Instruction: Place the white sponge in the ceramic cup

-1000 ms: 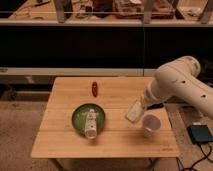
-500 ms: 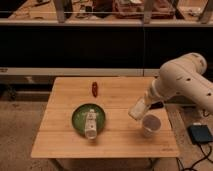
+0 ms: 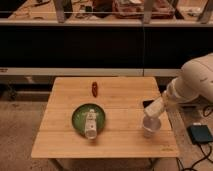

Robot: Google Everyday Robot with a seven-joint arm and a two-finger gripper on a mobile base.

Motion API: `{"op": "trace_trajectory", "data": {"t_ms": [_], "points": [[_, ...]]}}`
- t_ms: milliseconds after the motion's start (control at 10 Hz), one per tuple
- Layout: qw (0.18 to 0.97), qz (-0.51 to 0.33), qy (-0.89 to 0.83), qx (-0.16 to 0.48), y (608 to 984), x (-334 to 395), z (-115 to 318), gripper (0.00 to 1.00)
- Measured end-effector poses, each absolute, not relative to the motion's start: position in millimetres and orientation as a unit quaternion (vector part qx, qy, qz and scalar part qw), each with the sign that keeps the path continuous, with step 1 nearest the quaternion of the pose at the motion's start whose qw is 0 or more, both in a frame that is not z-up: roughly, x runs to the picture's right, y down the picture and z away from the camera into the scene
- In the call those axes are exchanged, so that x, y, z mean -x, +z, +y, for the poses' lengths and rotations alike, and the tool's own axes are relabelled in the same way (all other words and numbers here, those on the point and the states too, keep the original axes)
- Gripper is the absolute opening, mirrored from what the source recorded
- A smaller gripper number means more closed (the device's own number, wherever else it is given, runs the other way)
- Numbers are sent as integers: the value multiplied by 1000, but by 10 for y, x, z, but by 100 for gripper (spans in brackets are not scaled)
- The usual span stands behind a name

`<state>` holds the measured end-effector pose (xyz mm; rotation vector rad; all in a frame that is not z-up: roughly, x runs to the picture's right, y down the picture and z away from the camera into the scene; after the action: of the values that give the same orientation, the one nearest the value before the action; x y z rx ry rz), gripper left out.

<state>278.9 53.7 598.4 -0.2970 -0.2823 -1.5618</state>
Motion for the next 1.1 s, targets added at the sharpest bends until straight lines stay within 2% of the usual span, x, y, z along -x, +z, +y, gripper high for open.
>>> {"op": "trace_trajectory", "data": {"t_ms": [400, 1100], "points": [[708, -136, -681, 130, 6132, -2943, 902, 0], [725, -132, -667, 106, 6497, -3225, 969, 0]]}}
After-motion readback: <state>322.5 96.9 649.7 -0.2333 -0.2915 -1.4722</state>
